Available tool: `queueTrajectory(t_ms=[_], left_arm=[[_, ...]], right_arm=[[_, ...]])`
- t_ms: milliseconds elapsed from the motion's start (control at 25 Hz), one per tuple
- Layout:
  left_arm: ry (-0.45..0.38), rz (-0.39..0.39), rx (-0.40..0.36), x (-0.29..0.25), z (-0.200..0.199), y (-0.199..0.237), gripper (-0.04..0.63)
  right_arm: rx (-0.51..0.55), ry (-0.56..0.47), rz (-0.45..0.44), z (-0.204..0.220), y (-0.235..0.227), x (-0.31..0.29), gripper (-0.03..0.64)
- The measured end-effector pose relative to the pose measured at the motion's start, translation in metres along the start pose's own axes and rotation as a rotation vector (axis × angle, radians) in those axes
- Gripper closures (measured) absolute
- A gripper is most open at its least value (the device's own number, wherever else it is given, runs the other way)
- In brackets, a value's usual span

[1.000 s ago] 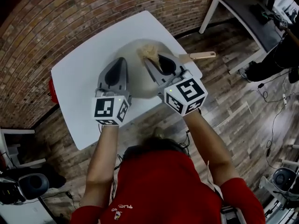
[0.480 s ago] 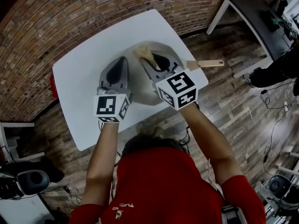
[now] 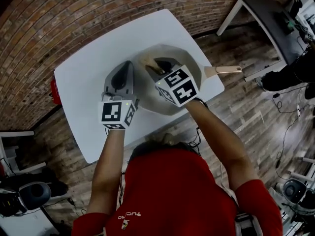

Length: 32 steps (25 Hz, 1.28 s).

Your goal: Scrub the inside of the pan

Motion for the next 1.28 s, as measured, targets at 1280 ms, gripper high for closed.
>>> queueTrajectory(t_ms=[1280], left_arm=[[0.02, 0.033, 0.038, -0.001, 0.01, 0.028, 0.581]], right_arm=[[-0.107, 0.422, 0.111, 0.081, -0.049, -0.039, 0.531]])
Point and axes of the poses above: the fingertips, and each gripper's own axes: x backward along the fingers, y to its left, z out of its underside, the point moved 8 cm from there along x, backward along the fingers, and after that the axes turned 12 degrees about x, right-handed, at the moved point
